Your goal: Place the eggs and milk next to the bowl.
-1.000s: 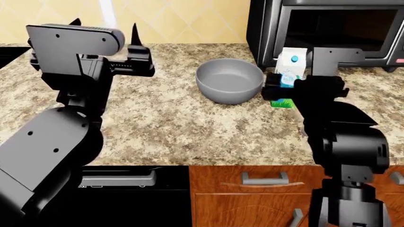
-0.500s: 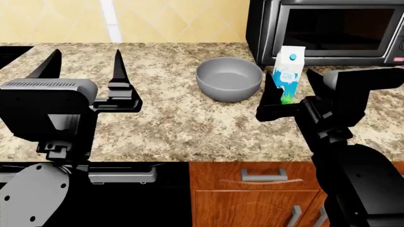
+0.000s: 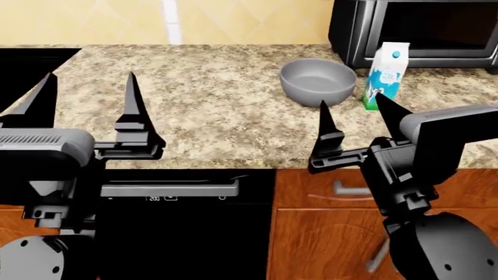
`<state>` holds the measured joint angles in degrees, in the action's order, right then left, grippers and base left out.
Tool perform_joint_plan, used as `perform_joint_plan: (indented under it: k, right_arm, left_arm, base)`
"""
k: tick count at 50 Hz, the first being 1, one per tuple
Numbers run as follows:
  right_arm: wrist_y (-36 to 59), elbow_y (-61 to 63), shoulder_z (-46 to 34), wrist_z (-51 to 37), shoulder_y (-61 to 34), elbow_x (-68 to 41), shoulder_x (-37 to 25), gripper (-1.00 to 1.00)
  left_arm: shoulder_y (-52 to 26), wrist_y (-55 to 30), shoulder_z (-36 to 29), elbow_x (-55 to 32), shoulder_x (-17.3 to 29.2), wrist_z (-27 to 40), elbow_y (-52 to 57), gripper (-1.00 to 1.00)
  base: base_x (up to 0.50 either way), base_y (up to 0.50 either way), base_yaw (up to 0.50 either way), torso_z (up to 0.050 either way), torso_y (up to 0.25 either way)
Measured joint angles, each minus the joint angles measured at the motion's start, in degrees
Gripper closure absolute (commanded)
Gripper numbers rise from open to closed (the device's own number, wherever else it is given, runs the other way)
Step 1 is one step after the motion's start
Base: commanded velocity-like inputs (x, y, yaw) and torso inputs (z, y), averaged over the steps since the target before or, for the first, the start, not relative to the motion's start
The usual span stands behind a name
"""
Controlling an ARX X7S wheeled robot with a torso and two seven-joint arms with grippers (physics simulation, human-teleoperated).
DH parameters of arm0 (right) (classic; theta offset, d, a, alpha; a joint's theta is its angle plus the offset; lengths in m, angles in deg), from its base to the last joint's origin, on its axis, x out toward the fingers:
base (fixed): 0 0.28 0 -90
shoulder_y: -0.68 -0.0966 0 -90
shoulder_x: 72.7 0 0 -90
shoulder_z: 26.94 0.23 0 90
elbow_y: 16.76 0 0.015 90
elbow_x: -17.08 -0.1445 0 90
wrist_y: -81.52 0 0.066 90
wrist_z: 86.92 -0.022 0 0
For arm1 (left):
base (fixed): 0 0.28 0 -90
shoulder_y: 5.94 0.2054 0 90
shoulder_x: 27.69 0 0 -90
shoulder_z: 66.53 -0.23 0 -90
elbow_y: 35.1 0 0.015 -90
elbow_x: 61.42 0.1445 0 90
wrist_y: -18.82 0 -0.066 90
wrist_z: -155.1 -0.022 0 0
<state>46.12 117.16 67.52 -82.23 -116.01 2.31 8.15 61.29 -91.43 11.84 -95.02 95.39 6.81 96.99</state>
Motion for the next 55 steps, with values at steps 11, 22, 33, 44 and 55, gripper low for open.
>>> perform_joint_plan:
  k: [11,22,33,44,55]
  right_arm:
    - [-0.47,0.85,-1.95,-0.56,0.36,0.09,-0.32,-1.0]
    - [-0.8,1.01,-2.71,-0.85,0.4,-0.42,-0.41,-1.0]
    - [-0.81,1.35,-2.76,-1.02,0.46,-1.33,-0.51,-1.0]
    - [-0.82,1.66,-2.75,-1.36,0.56,-2.04,-0.7,-1.0]
    - [-0.81,1.83,-2.94,-1.8,0.63,-2.59,-0.92,-1.0]
  left_arm:
    - [0.61,0.25,0.43,-0.48,0.53,0.15,1.1,-1.0]
    - [0.84,0.2,0.45,-0.57,0.85,0.33,1.56,-1.0]
    - [0.86,0.1,0.46,-0.67,1.08,0.47,1.72,-1.0]
    - [0.85,0.17,0.39,-0.79,1.16,0.44,1.53,-1.0]
    - [0.91,0.21,0.42,-1.05,1.27,0.46,1.44,-1.0]
  base:
    - [0.0,0.5,0.0,0.0,0.0]
    - [0.0,0.5,0.0,0.0,0.0]
    - [0.0,0.5,0.0,0.0,0.0]
    - [0.0,0.5,0.0,0.0,0.0]
    - [0.0,0.5,0.0,0.0,0.0]
